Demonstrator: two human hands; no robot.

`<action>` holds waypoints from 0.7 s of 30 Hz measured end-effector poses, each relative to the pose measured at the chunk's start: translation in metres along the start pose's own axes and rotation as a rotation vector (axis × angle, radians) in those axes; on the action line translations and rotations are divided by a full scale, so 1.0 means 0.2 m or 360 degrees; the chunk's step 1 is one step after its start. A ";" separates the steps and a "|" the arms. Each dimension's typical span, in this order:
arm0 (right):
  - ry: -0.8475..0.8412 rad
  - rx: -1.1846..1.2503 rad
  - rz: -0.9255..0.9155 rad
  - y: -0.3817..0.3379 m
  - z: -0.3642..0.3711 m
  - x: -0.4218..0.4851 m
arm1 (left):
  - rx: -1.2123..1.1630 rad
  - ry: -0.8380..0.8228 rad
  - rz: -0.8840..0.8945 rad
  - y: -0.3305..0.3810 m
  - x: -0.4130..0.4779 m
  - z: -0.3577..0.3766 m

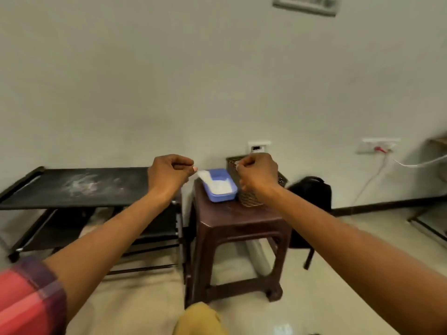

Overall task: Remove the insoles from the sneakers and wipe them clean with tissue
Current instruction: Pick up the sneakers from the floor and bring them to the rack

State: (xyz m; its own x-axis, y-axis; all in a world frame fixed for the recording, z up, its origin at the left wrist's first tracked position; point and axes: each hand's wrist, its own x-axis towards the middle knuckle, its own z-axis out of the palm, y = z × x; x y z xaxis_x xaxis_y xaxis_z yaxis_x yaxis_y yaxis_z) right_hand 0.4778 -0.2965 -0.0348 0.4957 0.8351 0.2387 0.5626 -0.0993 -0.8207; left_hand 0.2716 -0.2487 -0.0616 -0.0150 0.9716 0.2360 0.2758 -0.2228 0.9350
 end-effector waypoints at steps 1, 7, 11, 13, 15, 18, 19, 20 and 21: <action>0.0036 -0.0036 0.0011 0.07 -0.12 0.01 | -0.0003 -0.0054 0.0011 0.05 -0.03 0.13; 0.0134 -0.0069 0.0228 0.59 -0.57 0.02 | 0.0009 -0.0373 0.0002 0.14 -0.26 0.88; 0.0167 -0.0086 0.0437 1.02 -0.77 0.00 | 0.0073 -0.0605 -0.0085 0.01 -0.46 1.37; 0.0189 -0.0096 0.0543 1.28 -0.84 -0.04 | 0.0097 -0.0723 -0.0128 -0.09 -0.59 1.60; 0.0237 -0.0099 0.0674 1.58 -0.90 -0.10 | 0.0146 -0.0828 -0.0155 -0.21 -0.75 1.83; 0.0219 -0.0119 0.0978 2.05 -0.94 -0.29 | 0.0287 -0.1016 -0.0277 -0.48 -1.02 2.09; 0.0192 -0.0121 0.1084 2.19 -0.95 -0.38 | 0.0348 -0.1087 -0.0317 -0.59 -1.12 2.17; 0.0159 -0.0128 0.1179 2.34 -0.95 -0.47 | 0.0412 -0.1163 -0.0365 -0.69 -1.21 2.23; 0.0133 -0.0153 0.1249 2.47 -0.94 -0.57 | 0.0461 -0.1240 -0.0416 -0.79 -1.30 2.29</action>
State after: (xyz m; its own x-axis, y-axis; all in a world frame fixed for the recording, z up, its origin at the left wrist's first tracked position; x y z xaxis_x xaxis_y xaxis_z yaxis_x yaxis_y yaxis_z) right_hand 0.8240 -0.5433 -0.3694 0.8169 0.4588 -0.3496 0.0812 -0.6916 -0.7177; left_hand 0.6719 -0.4301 -0.3912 0.5207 0.7900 -0.3238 0.5904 -0.0593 0.8049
